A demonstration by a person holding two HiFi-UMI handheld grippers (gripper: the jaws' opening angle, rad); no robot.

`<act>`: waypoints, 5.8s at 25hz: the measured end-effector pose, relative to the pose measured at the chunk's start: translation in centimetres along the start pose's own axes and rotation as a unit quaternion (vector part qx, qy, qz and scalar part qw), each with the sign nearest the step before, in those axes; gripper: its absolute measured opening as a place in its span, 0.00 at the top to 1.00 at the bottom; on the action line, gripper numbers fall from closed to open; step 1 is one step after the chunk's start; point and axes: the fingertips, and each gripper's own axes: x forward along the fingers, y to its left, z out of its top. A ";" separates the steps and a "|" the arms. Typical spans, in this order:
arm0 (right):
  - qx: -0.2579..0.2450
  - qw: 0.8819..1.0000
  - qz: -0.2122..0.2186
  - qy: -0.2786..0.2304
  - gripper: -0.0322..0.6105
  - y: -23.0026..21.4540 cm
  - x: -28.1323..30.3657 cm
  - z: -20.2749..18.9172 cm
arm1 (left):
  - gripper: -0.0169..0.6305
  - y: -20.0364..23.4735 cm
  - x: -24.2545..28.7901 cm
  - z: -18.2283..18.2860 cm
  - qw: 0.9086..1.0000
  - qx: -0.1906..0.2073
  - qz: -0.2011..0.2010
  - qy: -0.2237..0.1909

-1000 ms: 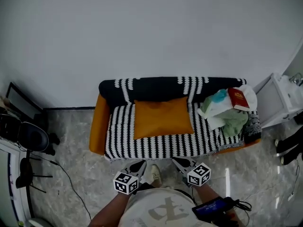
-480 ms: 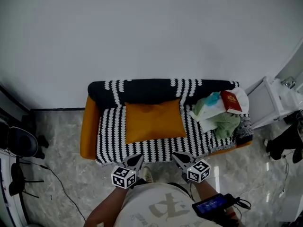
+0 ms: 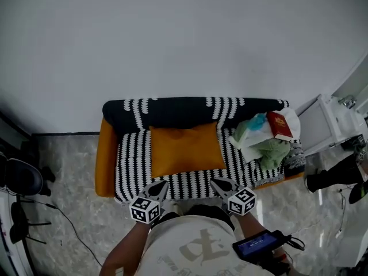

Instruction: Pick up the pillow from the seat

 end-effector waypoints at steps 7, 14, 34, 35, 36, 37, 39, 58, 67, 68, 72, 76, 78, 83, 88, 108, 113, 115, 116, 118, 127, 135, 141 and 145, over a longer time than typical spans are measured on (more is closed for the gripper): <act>0.018 1.000 0.016 0.011 0.93 -2.7 3.0 0.1 | 0.96 1.8 1.3 0.5 1.000 -0.010 0.017 0.012; 0.017 0.998 0.048 0.024 0.93 -5.4 7.0 2.1 | 0.96 4.5 3.2 1.8 0.998 -0.026 0.047 0.020; 0.018 0.989 0.110 0.097 0.93 -16.1 14.4 2.1 | 0.96 9.7 11.5 4.5 0.990 -0.041 0.126 0.055; 0.020 0.989 0.110 0.099 0.93 -16.9 14.6 2.0 | 0.96 9.9 12.0 4.5 0.989 -0.042 0.130 0.058; 0.022 0.989 0.108 0.101 0.93 -17.7 14.7 1.8 | 0.96 10.2 12.5 4.4 0.988 -0.044 0.133 0.062; 0.026 0.989 0.104 0.102 0.93 -18.5 14.8 1.7 | 0.96 10.5 12.9 4.3 0.988 -0.045 0.135 0.067; 0.036 0.990 0.094 0.102 0.93 -19.7 14.8 1.4 | 0.96 11.1 13.5 3.7 0.987 -0.043 0.135 0.080; 0.047 0.984 -0.086 0.147 0.93 -27.3 15.7 -5.5 | 0.96 20.2 18.4 -5.4 0.975 -0.102 0.094 0.175; 0.065 0.974 -0.124 0.179 0.93 -32.0 16.9 -10.9 | 0.96 22.3 22.1 -10.9 0.963 -0.146 0.098 0.203; 0.068 0.973 -0.127 0.181 0.93 -32.4 17.1 -11.3 | 0.96 22.5 22.3 -11.5 0.961 -0.152 0.101 0.206; 0.077 0.970 -0.130 0.190 0.93 -33.8 17.6 -12.9 | 0.96 23.4 23.7 -12.9 0.958 -0.171 0.114 0.202; 0.086 0.965 -0.145 0.199 0.93 -35.6 17.6 -14.7 | 0.96 24.7 24.9 -13.8 0.956 -0.181 0.132 0.191; 0.091 0.963 -0.151 0.202 0.93 -36.3 17.7 -15.4 | 0.96 25.5 25.1 -14.3 0.954 -0.184 0.140 0.191; 0.098 0.960 -0.169 0.201 0.93 -38.5 18.2 -16.2 | 0.94 27.5 25.5 -14.9 0.956 -0.161 0.134 0.206; 0.125 0.957 -0.184 0.184 0.72 -40.5 18.8 -16.7 | 0.74 30.1 25.9 -16.1 0.950 -0.172 0.155 0.208; 0.320 0.920 -0.149 0.167 0.38 -40.5 21.8 -19.7 | 0.32 33.4 28.4 -18.4 0.935 -0.239 0.109 0.238; 0.331 0.919 -0.126 0.174 0.38 -40.3 22.0 -20.3 | 0.22 32.7 29.0 -18.8 0.935 -0.241 0.089 0.244; 0.326 0.918 -0.128 0.185 0.39 -40.4 22.0 -20.6 | 0.22 32.7 29.3 -19.2 0.931 -0.234 0.099 0.262; 0.324 0.918 -0.128 0.189 0.41 -40.4 22.1 -20.7 | 0.24 32.6 29.4 -19.3 0.929 -0.231 0.103 0.270; 0.316 0.920 -0.122 0.198 0.46 -40.0 22.3 -20.8 | 0.30 32.5 29.3 -19.6 0.925 -0.223 0.110 0.286; 0.276 0.934 -0.086 0.209 0.63 -38.9 22.3 -20.7 | 0.60 31.0 28.9 -18.9 0.927 -0.189 0.134 0.294; 0.258 0.943 -0.078 0.195 0.69 -37.7 20.7 -20.0 | 0.76 28.9 27.5 -16.9 0.934 -0.165 0.163 0.272; 0.237 0.949 -0.064 0.198 0.72 -36.4 18.6 -19.6 | 0.84 26.5 25.7 -16.1 0.938 -0.140 0.162 0.272; 0.236 0.949 -0.062 0.198 0.73 -36.0 17.1 -19.5 | 0.88 24.4 24.8 -16.2 0.939 -0.142 0.165 0.265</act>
